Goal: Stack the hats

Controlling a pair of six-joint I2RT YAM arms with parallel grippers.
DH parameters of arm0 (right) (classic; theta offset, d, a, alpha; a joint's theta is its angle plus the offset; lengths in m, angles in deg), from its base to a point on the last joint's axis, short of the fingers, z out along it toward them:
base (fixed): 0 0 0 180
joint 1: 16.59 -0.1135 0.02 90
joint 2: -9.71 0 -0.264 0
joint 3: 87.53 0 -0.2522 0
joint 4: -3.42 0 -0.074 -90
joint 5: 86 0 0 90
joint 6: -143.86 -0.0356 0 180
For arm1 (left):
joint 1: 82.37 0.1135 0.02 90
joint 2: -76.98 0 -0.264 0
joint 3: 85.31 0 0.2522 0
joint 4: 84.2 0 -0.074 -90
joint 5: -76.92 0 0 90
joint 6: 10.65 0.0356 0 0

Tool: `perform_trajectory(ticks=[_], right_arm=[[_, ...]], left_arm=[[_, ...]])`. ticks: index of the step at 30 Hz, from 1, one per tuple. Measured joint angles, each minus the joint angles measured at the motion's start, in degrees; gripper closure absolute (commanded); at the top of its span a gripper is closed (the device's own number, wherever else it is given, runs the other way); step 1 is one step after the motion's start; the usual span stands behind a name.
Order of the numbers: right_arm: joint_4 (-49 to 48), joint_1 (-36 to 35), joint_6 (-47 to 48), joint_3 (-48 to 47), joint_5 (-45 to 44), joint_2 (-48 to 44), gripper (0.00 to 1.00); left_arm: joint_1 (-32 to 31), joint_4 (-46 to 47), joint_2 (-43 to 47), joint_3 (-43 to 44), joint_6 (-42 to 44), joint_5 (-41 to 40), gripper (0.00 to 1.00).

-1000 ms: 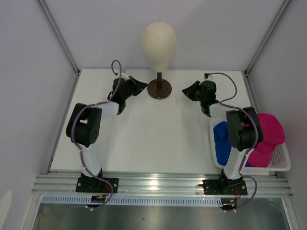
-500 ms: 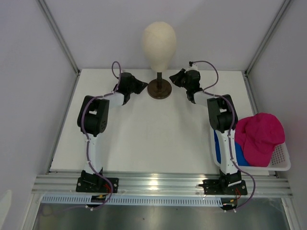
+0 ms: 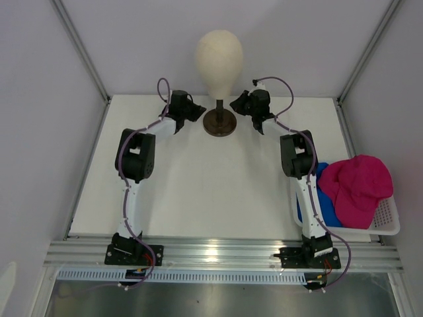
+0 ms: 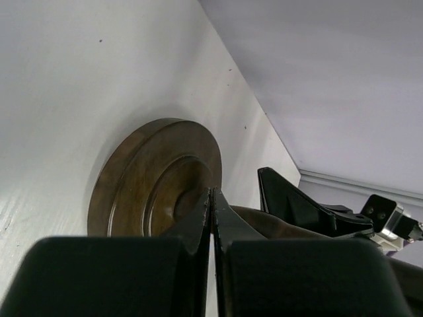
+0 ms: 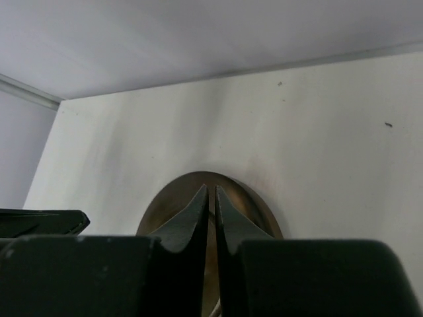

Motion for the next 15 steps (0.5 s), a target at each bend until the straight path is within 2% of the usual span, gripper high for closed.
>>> perform_trajectory(ticks=[7, 15], right_arm=[[7.69, -0.74, 2.12, -0.39, -2.36, 0.83, 0.89], [12.37, -1.73, 4.20, -2.36, -2.73, 1.07, 0.89]], left_arm=[[-0.63, -8.46, -1.33, 1.70, -1.75, -1.46, 0.99], [-0.63, -11.96, -1.57, 1.70, -2.89, -1.73, 0.99]])
